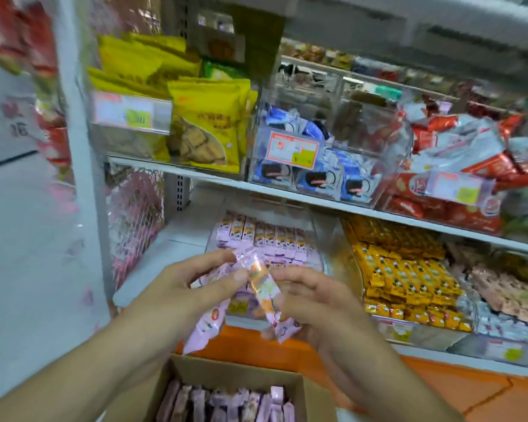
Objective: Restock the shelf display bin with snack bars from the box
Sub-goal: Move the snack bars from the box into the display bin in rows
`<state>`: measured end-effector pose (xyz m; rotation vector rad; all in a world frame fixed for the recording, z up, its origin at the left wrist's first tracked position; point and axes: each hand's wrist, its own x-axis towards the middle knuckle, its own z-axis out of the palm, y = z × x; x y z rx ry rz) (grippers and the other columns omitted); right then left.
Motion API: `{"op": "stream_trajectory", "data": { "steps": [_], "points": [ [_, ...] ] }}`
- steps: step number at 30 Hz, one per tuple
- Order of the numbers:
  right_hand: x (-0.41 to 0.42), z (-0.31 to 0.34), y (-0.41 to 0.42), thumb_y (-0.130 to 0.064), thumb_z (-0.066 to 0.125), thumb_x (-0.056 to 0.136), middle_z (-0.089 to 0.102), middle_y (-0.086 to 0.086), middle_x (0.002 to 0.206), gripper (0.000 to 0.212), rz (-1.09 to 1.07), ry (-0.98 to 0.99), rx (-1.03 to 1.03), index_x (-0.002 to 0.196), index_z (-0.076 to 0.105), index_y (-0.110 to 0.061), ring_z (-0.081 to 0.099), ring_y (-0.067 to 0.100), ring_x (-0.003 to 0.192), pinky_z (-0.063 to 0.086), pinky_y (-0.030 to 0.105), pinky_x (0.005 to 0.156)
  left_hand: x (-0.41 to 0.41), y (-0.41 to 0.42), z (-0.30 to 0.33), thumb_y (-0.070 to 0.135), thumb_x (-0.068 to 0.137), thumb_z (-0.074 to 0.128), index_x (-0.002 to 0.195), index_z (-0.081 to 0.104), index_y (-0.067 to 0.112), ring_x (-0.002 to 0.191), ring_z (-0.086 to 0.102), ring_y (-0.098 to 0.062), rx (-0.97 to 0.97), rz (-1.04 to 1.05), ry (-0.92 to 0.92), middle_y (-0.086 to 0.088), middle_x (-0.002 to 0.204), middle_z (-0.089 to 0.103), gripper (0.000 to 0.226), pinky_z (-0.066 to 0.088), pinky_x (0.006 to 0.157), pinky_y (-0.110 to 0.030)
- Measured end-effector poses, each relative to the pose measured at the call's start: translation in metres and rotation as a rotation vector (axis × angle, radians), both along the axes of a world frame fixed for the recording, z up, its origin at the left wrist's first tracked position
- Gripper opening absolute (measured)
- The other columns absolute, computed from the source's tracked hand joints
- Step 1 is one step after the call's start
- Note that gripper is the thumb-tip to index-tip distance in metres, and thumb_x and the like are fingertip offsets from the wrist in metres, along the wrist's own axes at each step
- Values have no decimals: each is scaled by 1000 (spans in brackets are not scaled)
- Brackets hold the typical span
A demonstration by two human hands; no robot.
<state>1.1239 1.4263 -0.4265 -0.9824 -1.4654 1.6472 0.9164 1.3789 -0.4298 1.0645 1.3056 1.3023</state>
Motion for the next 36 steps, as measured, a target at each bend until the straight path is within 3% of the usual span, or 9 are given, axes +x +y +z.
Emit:
{"op": "stream_trajectory", "data": {
  "steps": [3, 7, 10, 13, 16, 22, 26, 30, 36],
  "points": [
    [-13, -9, -3, -10, 81, 80, 73, 17, 88, 27, -50, -35, 21, 107, 75, -13, 65, 33, 59, 62, 50, 65, -13, 2, 2, 38, 75, 76, 111, 78, 26, 97, 71, 9, -24, -13, -44, 19, 107, 78, 38, 53, 78, -8],
    [-20, -13, 2, -2, 84, 81, 74, 12, 96, 23, -120, -102, 125, 99, 78, -15, 62, 28, 68, 54, 31, 60, -37, 4, 6, 29, 84, 77, 104, 78, 16, 69, 70, -8, -102, -99, 59, 6, 90, 77, 24, 47, 60, -13],
    [-24, -16, 10, -8, 81, 86, 75, 11, 93, 17, -240, -50, 125, 100, 76, -16, 66, 28, 72, 54, 36, 68, -49, 2, 1, 32, 82, 82, 103, 77, 23, 68, 67, -8, -186, -234, 233, 12, 94, 77, 23, 46, 64, -23],
    [-30, -20, 12, -22, 82, 81, 77, 12, 88, 31, -298, -37, 102, 108, 68, -13, 72, 34, 78, 60, 48, 77, -48, 1, -8, 49, 77, 80, 108, 77, 31, 100, 69, 4, -187, -310, 347, 19, 111, 76, 36, 47, 93, -26],
    [-36, -21, 8, -14, 83, 86, 77, 1, 88, 29, -261, -133, 168, 109, 66, -17, 73, 27, 75, 62, 36, 71, -43, 1, -14, 64, 70, 76, 109, 77, 39, 109, 67, 6, -201, -320, 371, 21, 115, 74, 46, 44, 105, -29],
    [-41, -26, 2, -14, 80, 91, 66, -15, 104, 24, -215, -250, 308, 108, 69, -26, 76, 25, 75, 63, 51, 81, -40, 4, -26, 57, 74, 84, 106, 75, 41, 110, 67, 0, -229, -236, 389, 21, 112, 75, 38, 46, 105, -30],
    [-34, -29, 0, -25, 84, 89, 69, -1, 116, 37, -82, -337, 349, 119, 67, -39, 74, 19, 93, 59, 34, 89, -38, 5, -26, 54, 78, 83, 101, 76, 33, 106, 65, 4, -219, -217, 379, 21, 107, 74, 32, 44, 101, -29],
    [-30, -32, -6, -28, 98, 71, 27, -35, 152, 88, 113, -444, 448, 141, 50, -49, 55, -3, 125, 54, 16, 96, -35, 6, -28, 46, 82, 81, 89, 78, 25, 91, 69, 1, -206, -149, 287, 14, 94, 76, 23, 46, 93, -29],
    [-37, -38, -10, -43, 93, 75, 16, -34, 158, 94, 63, -582, 679, 150, 37, -49, 56, -4, 119, 55, 17, 93, -35, 10, -32, 50, 76, 85, 96, 78, 33, 105, 70, -6, -222, -83, 283, 12, 109, 76, 27, 47, 110, -38]
  ]
}}
